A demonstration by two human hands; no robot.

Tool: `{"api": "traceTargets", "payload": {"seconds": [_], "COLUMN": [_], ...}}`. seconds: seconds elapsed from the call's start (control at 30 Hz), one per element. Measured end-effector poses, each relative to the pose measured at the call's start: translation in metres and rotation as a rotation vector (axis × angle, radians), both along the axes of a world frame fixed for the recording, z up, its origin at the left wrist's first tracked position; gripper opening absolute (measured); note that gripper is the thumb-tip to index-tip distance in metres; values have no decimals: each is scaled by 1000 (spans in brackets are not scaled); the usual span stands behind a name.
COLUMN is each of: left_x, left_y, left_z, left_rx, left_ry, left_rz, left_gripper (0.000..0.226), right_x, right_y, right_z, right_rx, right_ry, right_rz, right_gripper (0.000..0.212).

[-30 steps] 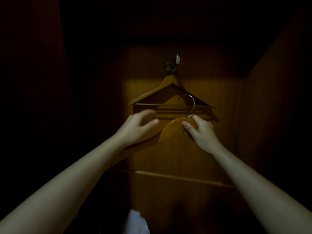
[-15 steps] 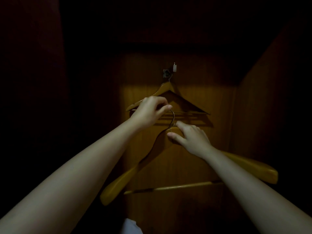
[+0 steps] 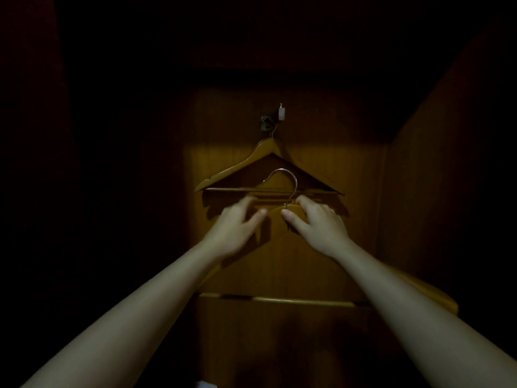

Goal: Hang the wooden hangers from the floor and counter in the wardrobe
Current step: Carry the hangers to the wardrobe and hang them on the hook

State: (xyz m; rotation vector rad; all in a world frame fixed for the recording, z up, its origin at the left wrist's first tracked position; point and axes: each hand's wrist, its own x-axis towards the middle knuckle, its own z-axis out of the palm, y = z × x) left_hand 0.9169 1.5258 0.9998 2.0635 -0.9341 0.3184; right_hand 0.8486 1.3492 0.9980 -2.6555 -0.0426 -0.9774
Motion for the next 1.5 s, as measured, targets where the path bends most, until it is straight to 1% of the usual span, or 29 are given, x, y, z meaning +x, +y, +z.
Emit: {"api": "traceTargets", "payload": {"seconds": [0.07, 0.17, 0.23, 0.4, 0.5, 0.63, 0.7, 0.8, 0.87, 0.9, 1.0, 1.1, 1.17, 1.33, 1.43, 1.5], "left_x": [12, 34, 49, 81, 101, 128, 141, 158, 169, 174, 190, 205, 212, 223, 224, 224], "left_y": [-11, -30, -44, -86, -107, -124, -129, -137, -143, -147, -154, -153, -150, -144, -140, -136], "left_z": [-11, -9, 0, 25, 37, 54, 62, 73, 81, 85, 88, 84, 83, 81, 74, 68], "left_rx": [91, 106, 84, 41, 18, -18, -53, -147, -183, -177, -123, -123, -134, -124, -118, -117], "left_ry": [14, -39, -50, -109, -98, -81, -88, -102, -175, -228, -370, -445, -478, -479, -478, -480], "left_rz": [-17, 72, 121, 173, 202, 222, 230, 251, 313, 349, 457, 551, 587, 611, 608, 603], "left_gripper": [43, 38, 39, 44, 43, 42, 40, 37, 37, 37, 38, 40, 43, 46, 47, 47], "right_x": [12, 35, 53, 94, 122, 155, 169, 192, 206, 212, 228, 243, 250, 256, 258, 258], "right_y": [-13, -32, -46, -82, -103, -121, -125, -130, -132, -132, -128, -120, -116, -107, -104, -101], "right_z": [6, 16, 22, 43, 56, 74, 85, 104, 117, 122, 133, 138, 141, 142, 137, 131], "right_rx": [44, 118, 162, 232, 254, 284, 303, 302, 301, 300, 320, 408, 403, 267, 267, 213], "right_ry": [-23, -35, -48, -102, -126, -155, -167, -165, -166, -168, -141, -94, -89, -81, -53, -50], "right_rz": [5, 22, 29, 49, 95, 161, 217, 242, 244, 242, 229, 246, 238, 185, 170, 167], "right_gripper": [35, 36, 38, 33, 29, 16, 15, 18, 15, 17, 36, 61, 69, 70, 57, 62]}}
